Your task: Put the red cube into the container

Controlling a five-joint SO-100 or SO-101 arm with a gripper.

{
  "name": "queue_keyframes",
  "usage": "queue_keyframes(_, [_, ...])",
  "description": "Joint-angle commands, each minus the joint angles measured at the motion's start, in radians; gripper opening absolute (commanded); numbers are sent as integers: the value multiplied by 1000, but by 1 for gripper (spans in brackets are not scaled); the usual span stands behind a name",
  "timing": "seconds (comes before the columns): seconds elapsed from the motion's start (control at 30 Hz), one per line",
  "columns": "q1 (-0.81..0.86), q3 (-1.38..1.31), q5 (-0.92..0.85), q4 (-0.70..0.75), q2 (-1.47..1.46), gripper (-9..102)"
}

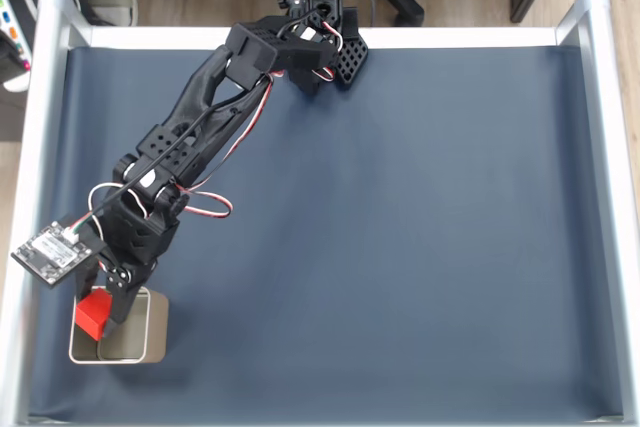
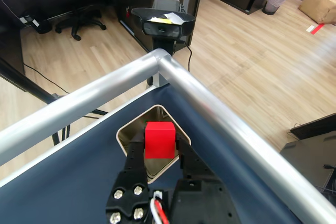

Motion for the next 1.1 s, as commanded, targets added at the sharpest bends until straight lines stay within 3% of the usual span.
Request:
queue_keyframes(0.0, [-9,-69,15,-17,5,1])
queue_keyframes(0.4, [-26,-67,55,-46,-18,3])
queue_keyframes(0.83, [-32,-40,48,-60,-23,20])
queue_keyframes(1.07, [-44,-31,55,-69,-23,24])
